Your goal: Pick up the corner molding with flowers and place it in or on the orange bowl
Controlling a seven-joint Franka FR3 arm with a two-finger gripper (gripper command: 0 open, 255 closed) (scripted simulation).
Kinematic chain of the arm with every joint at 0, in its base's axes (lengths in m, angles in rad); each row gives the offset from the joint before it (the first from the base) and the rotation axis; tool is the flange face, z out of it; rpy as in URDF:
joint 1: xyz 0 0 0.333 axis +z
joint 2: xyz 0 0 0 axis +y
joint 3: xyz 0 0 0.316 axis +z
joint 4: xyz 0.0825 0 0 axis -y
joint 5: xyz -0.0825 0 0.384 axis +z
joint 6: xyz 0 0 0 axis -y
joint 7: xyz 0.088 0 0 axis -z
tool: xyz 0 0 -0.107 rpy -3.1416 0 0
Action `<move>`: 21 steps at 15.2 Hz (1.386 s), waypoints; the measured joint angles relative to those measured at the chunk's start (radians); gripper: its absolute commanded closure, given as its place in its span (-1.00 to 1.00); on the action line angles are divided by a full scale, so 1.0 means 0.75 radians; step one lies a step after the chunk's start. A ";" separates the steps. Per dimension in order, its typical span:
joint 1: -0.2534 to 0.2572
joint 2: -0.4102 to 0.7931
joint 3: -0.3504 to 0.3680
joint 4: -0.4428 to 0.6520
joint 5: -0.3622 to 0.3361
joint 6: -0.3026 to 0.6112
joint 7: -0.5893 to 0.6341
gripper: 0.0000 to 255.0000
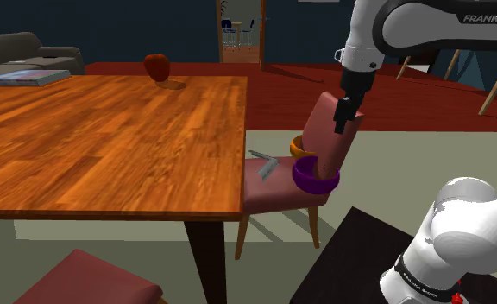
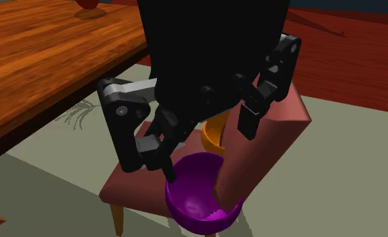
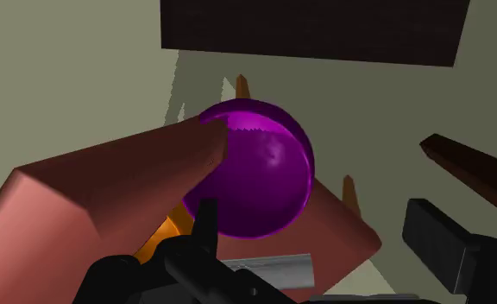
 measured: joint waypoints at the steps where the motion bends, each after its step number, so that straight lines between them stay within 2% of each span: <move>1: 0.000 0.000 0.000 0.000 0.000 0.000 0.000 -1.00; 4: -0.015 0.074 0.008 -0.012 0.013 0.083 0.064 -1.00; 10: -0.049 0.308 0.036 -0.034 0.046 0.334 0.251 -1.00; 21: -0.109 0.841 0.041 0.149 0.080 0.688 0.552 -1.00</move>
